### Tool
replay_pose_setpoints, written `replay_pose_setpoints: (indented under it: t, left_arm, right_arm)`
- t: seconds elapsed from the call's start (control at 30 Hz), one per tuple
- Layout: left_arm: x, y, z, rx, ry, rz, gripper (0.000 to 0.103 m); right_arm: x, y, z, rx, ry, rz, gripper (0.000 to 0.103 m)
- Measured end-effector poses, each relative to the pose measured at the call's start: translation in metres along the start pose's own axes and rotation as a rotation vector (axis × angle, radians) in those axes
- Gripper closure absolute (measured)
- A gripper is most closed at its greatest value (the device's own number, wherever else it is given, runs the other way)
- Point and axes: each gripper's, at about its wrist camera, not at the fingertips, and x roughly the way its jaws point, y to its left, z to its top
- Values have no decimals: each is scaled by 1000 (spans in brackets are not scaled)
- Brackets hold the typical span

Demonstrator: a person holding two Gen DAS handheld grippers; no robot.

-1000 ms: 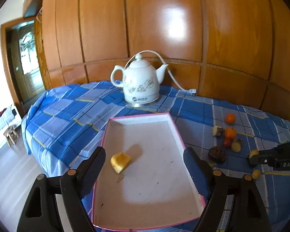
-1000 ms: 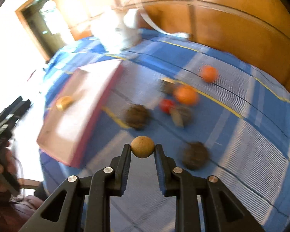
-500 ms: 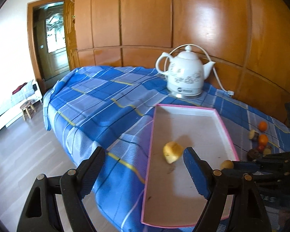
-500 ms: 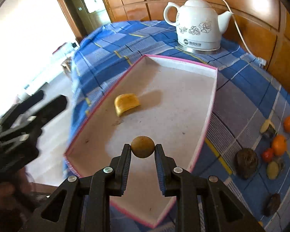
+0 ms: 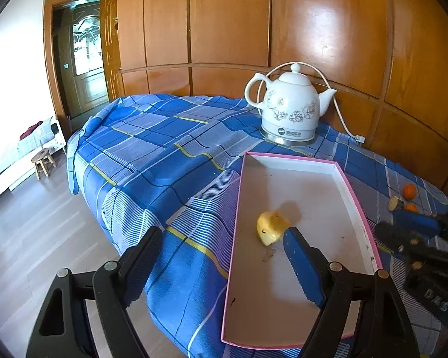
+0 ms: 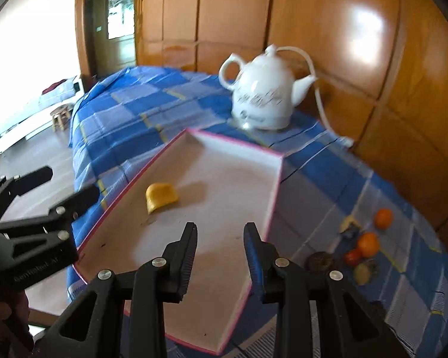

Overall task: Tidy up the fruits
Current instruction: 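Grasp a small round yellow fruit with the right tool and drop it in the tray, then move the left tool to the dark brown round fruit and grasp it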

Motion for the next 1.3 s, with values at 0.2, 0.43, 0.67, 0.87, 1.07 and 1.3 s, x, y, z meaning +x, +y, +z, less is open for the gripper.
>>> replay_pose_setpoints:
  t: [0.2, 0.43, 0.67, 0.87, 1.07, 1.3]
  left_arm:
    - [-4, -5, 1, 9, -5, -5, 20]
    - [-6, -13, 0, 29, -6, -17, 20]
    - [-7, -22, -2, 50, -1, -27, 20]
    - [-9, -31, -3, 74, 1, -39, 20]
    - [-9, -41, -4, 102, 4, -52, 20]
    - [-12, -55, -6, 140, 4, -72, 20]
  right_arm:
    - [-25, -5, 5, 26, -97, -85, 71]
    - [-43, -21, 4, 90, -150, -146, 71]
    - [-54, -42, 2, 150, -183, -211, 71]
    - [-66, -64, -3, 212, -223, -294, 71]
    - [-77, -93, -8, 287, -242, -370, 71]
    - [-91, -130, -16, 381, -259, -454, 69]
